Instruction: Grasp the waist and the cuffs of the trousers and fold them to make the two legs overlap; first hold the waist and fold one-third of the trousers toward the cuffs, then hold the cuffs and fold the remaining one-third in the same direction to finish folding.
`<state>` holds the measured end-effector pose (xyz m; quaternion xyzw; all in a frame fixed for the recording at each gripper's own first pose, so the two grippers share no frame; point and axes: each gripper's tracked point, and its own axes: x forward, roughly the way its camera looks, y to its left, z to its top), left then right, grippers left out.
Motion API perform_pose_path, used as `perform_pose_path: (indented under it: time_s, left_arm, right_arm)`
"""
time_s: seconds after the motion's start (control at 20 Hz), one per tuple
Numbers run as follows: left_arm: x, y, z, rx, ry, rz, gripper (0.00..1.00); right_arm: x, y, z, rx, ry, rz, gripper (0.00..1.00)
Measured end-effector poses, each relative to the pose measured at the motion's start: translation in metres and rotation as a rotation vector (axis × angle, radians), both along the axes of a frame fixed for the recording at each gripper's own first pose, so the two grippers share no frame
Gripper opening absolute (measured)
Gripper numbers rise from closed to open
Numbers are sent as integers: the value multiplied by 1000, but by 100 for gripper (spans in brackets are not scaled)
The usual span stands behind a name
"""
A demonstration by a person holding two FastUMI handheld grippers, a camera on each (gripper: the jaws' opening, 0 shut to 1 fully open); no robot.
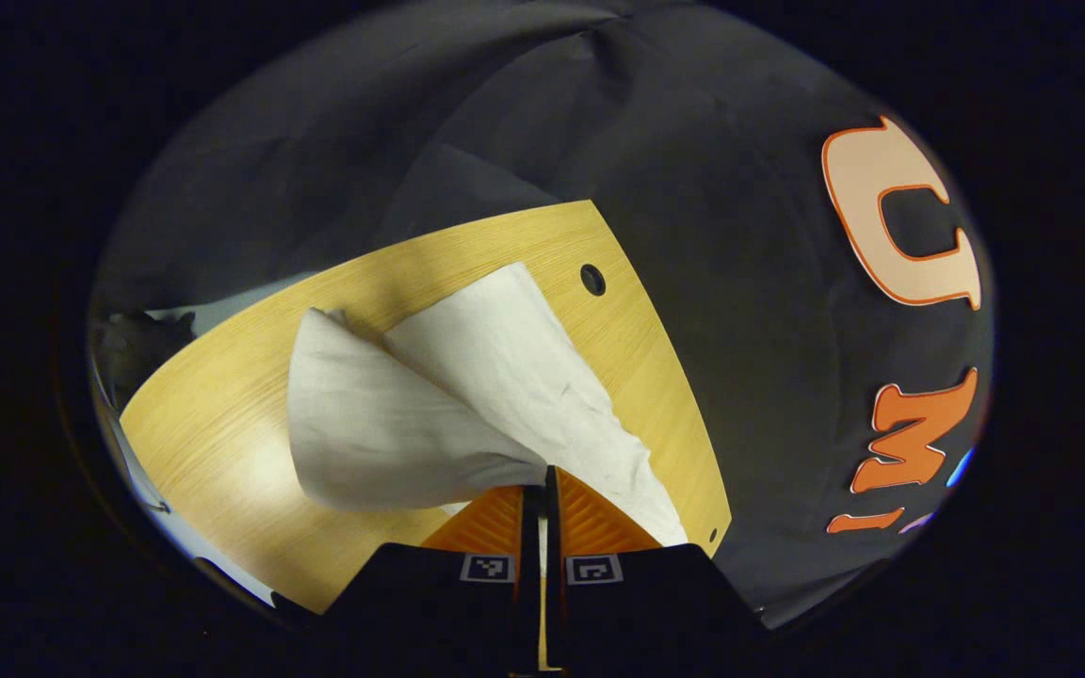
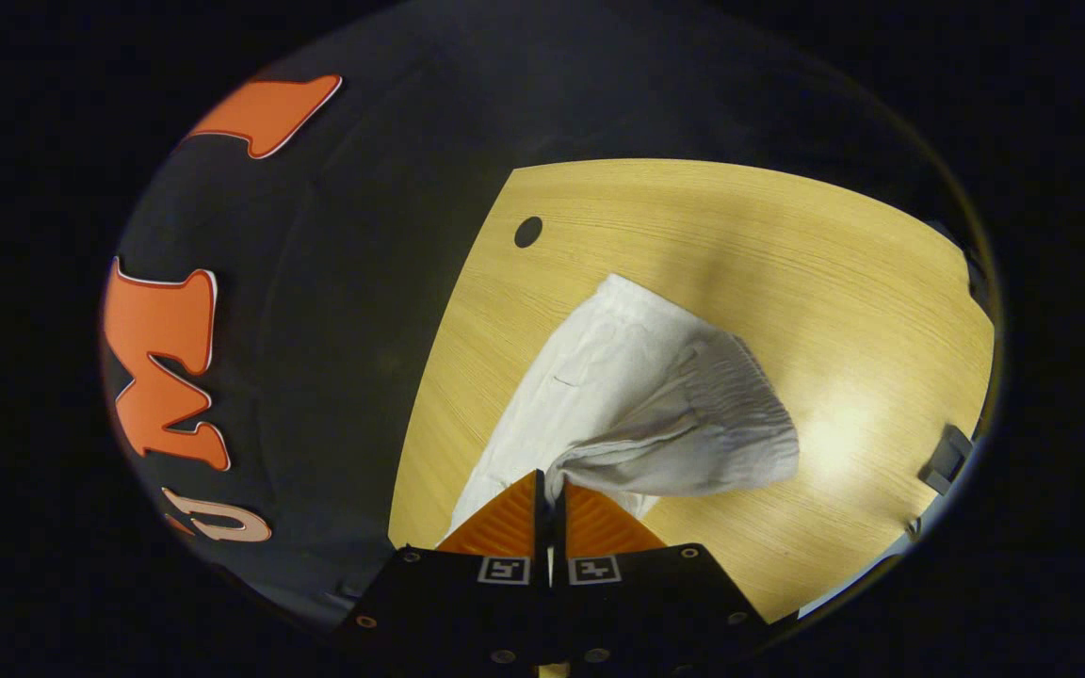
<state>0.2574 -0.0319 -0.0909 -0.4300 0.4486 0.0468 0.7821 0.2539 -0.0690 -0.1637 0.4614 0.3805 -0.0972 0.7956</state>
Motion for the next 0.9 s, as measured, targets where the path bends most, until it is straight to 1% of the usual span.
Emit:
perform_pose_path:
  time_s: [0.15,0.25,0.4,0.55,0.65,0.75,0.85,0.9]
  left_arm:
    - [42,-12,-2,26,-9,-38,6]
    - [67,-19,-12,47,2,-70,6]
    - [104,-26,-31,50,27,-80,6]
    - [142,-30,-47,54,38,-101,6]
    - [160,-33,-66,74,58,-116,6]
    - [167,-37,-89,90,105,-130,6]
    - [167,-37,-107,98,134,-148,6]
    - [168,-34,-109,119,133,-151,9]
  right_arm:
    - [42,6,-8,-19,19,32,1]
    - [67,11,-19,-25,49,46,0]
    - [93,18,-34,-24,88,60,1]
    - [102,19,-52,-6,110,61,0]
    - [109,18,-70,5,134,59,0]
    - [112,21,-86,26,154,61,1]
    - [111,21,-94,10,175,83,2]
    - [113,21,-97,0,176,90,3]
